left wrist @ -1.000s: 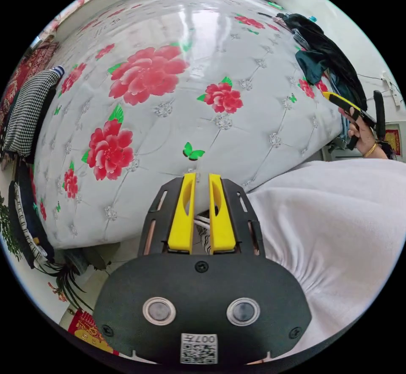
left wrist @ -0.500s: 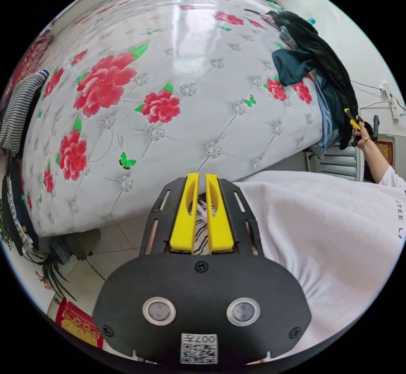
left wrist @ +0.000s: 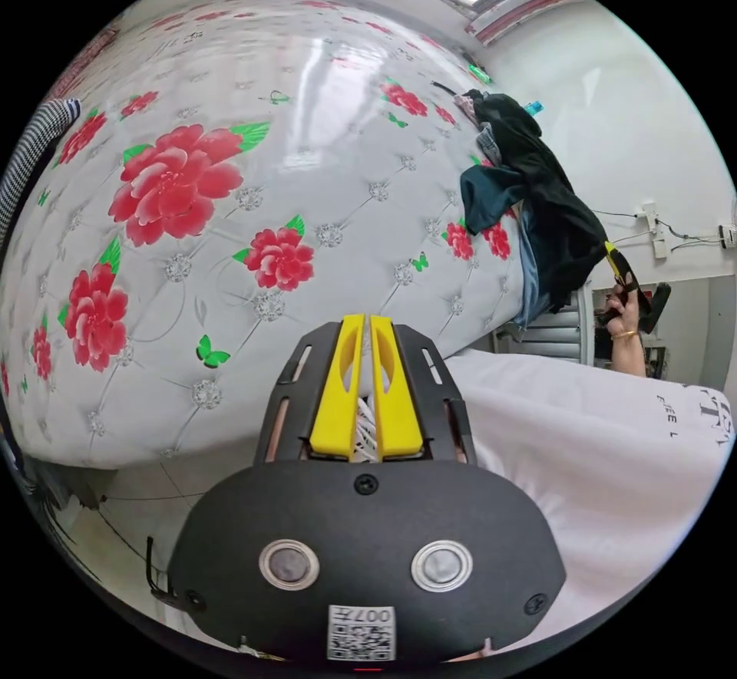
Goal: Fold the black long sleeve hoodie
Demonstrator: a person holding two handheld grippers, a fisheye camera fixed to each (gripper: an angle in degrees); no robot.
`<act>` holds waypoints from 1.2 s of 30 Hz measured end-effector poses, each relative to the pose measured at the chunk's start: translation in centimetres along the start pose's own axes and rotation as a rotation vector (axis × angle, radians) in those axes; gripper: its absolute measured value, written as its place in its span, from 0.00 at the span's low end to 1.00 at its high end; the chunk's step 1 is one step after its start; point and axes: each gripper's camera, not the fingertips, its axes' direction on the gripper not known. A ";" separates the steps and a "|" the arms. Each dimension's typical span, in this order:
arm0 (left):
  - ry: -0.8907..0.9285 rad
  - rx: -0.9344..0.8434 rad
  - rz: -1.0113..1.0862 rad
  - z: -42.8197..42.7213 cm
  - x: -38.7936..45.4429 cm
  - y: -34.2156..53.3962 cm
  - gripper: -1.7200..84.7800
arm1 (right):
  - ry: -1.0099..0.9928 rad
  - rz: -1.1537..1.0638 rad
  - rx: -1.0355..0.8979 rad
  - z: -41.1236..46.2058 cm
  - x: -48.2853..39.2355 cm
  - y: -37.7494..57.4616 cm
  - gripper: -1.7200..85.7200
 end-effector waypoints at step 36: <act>-0.254 0.374 -0.502 -15.4 -14.6 17.8 0.04 | -0.261 -0.387 -0.466 20.9 -24.7 1.4 0.08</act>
